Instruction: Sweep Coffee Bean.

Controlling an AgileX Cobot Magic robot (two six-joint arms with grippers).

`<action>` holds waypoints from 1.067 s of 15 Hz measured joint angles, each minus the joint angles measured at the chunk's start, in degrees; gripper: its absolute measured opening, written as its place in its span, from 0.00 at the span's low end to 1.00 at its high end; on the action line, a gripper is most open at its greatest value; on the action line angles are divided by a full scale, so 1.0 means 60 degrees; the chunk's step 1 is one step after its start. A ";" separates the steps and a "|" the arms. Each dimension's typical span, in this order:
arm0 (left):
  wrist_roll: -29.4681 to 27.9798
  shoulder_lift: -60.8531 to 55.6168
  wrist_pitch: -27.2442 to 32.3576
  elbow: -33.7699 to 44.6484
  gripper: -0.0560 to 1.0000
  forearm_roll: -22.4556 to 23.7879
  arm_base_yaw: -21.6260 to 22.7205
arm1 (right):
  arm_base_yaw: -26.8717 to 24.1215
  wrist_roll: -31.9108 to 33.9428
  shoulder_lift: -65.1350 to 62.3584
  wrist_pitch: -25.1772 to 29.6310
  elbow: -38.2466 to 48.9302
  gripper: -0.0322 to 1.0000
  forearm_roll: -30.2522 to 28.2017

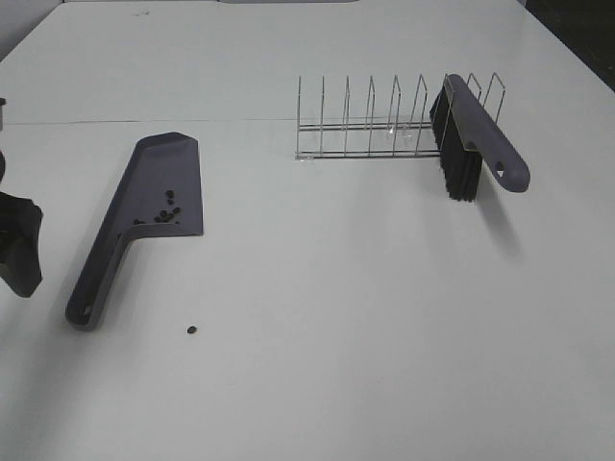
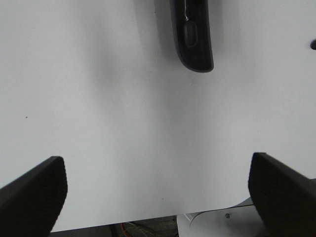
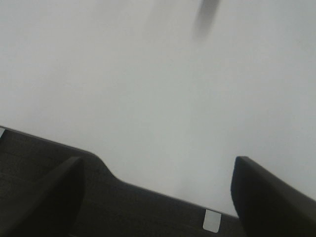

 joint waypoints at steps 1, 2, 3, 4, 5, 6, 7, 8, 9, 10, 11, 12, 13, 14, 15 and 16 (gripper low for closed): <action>0.0000 -0.0592 0.0010 0.0372 0.91 0.0000 0.0000 | 0.0000 0.0000 -0.0506 0.0057 0.0277 0.78 0.0000; 0.0000 -0.0859 0.0019 0.0544 0.91 0.0010 0.0000 | 0.0000 0.0000 -0.0735 0.0076 0.0325 0.78 0.0000; 0.0000 -0.1480 0.0019 0.0974 0.91 0.0010 0.0000 | 0.0000 0.0000 -0.1175 0.0067 0.0325 0.78 0.0019; 0.0000 -0.2273 0.0019 0.1499 0.91 0.0010 0.0000 | 0.0000 0.0000 -0.1595 0.0048 0.0334 0.78 0.0029; 0.0000 -0.3065 0.0038 0.2034 0.91 0.0029 0.0000 | 0.0000 0.0010 -0.1881 0.0076 0.0353 0.78 0.0029; 0.0000 -0.4030 0.0057 0.2483 0.91 0.0029 0.0000 | 0.0000 0.0086 -0.1948 0.0076 0.0372 0.78 0.0038; 0.0000 -0.4994 0.0105 0.2893 0.91 0.0029 0.0000 | 0.0010 0.0105 -0.1948 0.0076 0.0372 0.78 0.0038; 0.0000 -0.6035 0.0201 0.3266 0.91 0.0029 0.0000 | 0.0010 0.0105 -0.1948 0.0076 0.0372 0.78 0.0048; 0.0000 -0.6646 0.0286 0.3409 0.91 0.0029 0.0000 | 0.0010 0.0105 -0.1948 0.0076 0.0372 0.78 0.0057; 0.0000 -0.7878 0.0411 0.3552 0.91 0.0029 0.0000 | 0.0010 0.0105 -0.1948 0.0076 0.0372 0.78 0.0057; 0.0000 -1.0237 0.0764 0.3581 0.91 0.0029 0.0000 | 0.0010 0.0105 -0.1948 -0.0067 0.0449 0.78 0.0067; 0.0000 -1.1230 0.1003 0.3581 0.91 0.0038 0.0000 | 0.0010 0.0105 -0.1948 -0.0286 0.0487 0.78 0.0067; 0.0000 -1.2147 0.1108 0.3600 0.91 0.0076 0.0000 | 0.0010 0.0086 -0.1948 -0.0563 0.0583 0.78 0.0067; 0.0000 -1.2624 0.1108 0.3610 0.91 0.0105 0.0000 | 0.0010 0.0086 -0.1948 -0.0688 0.0659 0.78 0.0067; 0.0000 -1.3484 0.1117 0.3638 0.91 0.0229 0.0000 | 0.0010 0.0086 -0.1948 -0.0869 0.0773 0.78 0.0067; 0.0010 -1.4181 0.1127 0.3667 0.91 0.0468 0.0000 | 0.0010 0.0086 -0.1948 -0.0936 0.0802 0.78 0.0067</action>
